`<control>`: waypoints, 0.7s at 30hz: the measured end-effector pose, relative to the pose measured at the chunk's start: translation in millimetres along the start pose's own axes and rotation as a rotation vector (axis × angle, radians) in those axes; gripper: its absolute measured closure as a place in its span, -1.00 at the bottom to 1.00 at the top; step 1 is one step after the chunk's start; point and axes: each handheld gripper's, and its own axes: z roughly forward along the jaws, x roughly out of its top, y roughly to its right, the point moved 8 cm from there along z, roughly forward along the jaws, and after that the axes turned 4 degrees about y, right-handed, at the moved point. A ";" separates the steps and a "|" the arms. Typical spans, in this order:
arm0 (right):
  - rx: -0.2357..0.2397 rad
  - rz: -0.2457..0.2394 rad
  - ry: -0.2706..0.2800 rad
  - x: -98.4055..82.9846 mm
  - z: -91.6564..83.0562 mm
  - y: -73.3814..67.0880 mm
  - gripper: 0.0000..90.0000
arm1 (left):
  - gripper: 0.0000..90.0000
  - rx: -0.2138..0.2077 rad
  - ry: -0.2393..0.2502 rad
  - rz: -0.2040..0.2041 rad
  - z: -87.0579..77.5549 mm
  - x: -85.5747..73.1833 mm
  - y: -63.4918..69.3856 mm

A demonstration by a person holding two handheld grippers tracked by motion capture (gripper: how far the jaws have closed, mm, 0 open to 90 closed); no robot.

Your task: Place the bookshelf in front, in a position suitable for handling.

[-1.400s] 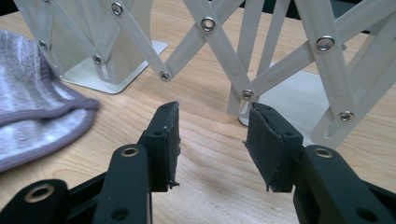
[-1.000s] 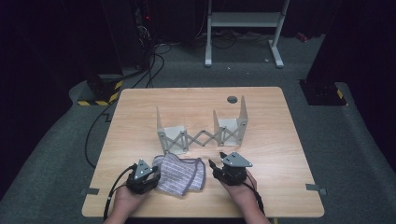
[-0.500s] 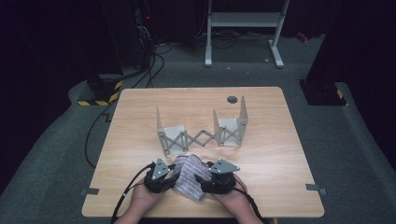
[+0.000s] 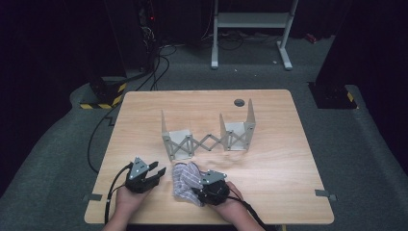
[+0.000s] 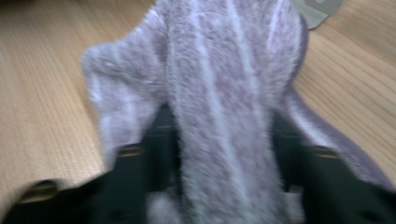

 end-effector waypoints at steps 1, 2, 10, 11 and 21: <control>-0.002 -0.003 0.004 0.1 -0.3 -0.2 0.48 | 0.25 0.007 0.002 0.009 5.5 4.2 1.1; -0.003 -0.015 -0.001 0.5 -1.6 -1.3 0.51 | 0.24 0.013 0.005 0.010 9.1 6.9 1.2; -0.103 0.012 0.025 -6.0 -28.0 26.7 0.52 | 0.26 0.098 0.012 -0.020 39.2 24.7 -17.4; -0.114 0.029 0.037 -6.5 -32.7 32.5 0.52 | 0.27 0.099 0.015 -0.027 41.0 25.6 -19.3; -0.234 0.114 0.107 -13.2 -71.6 68.2 0.51 | 0.34 0.140 -0.003 -0.033 57.9 34.7 -39.2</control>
